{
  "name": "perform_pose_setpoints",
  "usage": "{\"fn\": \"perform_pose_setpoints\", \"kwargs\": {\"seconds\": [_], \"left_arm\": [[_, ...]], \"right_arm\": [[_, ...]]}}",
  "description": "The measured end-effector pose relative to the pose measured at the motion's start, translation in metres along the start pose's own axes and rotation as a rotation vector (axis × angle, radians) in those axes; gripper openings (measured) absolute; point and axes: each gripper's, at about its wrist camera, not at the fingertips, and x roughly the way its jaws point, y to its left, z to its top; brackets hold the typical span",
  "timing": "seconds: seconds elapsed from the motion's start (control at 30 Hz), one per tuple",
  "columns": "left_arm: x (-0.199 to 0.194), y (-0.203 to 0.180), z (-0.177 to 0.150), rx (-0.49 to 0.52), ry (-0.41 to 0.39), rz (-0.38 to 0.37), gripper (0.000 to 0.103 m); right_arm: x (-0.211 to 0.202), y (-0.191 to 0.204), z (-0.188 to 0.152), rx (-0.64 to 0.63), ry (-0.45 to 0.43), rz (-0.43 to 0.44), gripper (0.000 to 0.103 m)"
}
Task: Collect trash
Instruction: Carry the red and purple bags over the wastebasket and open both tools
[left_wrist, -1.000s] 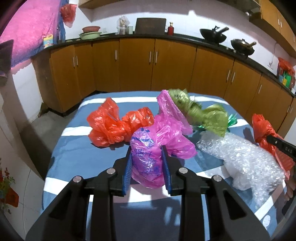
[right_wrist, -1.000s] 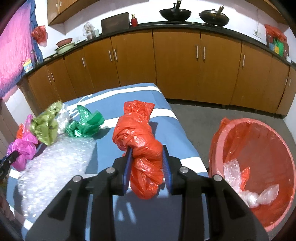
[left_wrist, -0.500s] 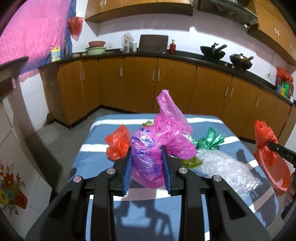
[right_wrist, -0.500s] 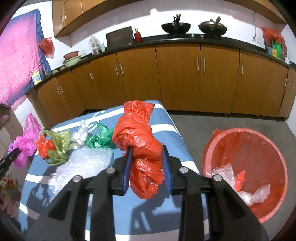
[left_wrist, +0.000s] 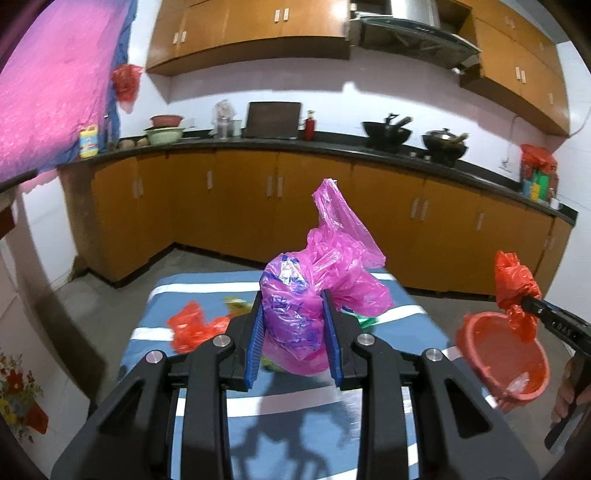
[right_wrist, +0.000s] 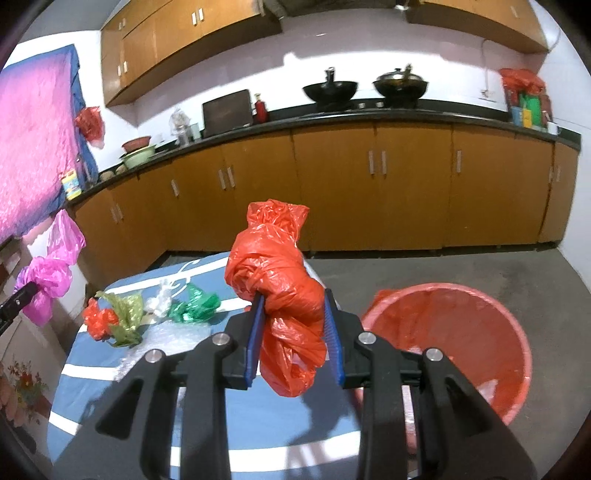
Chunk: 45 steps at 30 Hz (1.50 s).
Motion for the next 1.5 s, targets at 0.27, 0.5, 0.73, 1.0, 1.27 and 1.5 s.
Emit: {"fn": "perform_pose_setpoints", "kwargs": {"seconds": [0.27, 0.5, 0.73, 1.0, 1.27, 1.5], "left_arm": [[0.008, -0.071, 0.002, 0.045, 0.005, -0.117, 0.029], [0.022, -0.132, -0.006, 0.071, 0.042, -0.226, 0.029], [0.037, -0.185, -0.019, 0.114, 0.093, -0.299, 0.029], [0.062, -0.231, -0.036, 0.155, 0.148, -0.356, 0.029], [0.091, -0.273, -0.056, 0.199, 0.213, -0.398, 0.029], [0.113, -0.299, -0.067, 0.227, 0.258, -0.422, 0.029]], "right_arm": [[-0.034, -0.052, 0.001, 0.025, -0.052, -0.108, 0.030], [-0.051, -0.099, 0.000, 0.049, -0.080, -0.191, 0.030], [-0.050, -0.134, -0.010, 0.091, -0.067, -0.227, 0.030], [-0.039, -0.168, -0.022, 0.125, -0.051, -0.254, 0.030], [-0.012, -0.193, -0.035, 0.146, -0.017, -0.292, 0.030], [0.006, -0.207, -0.042, 0.182, 0.007, -0.287, 0.031]]}}
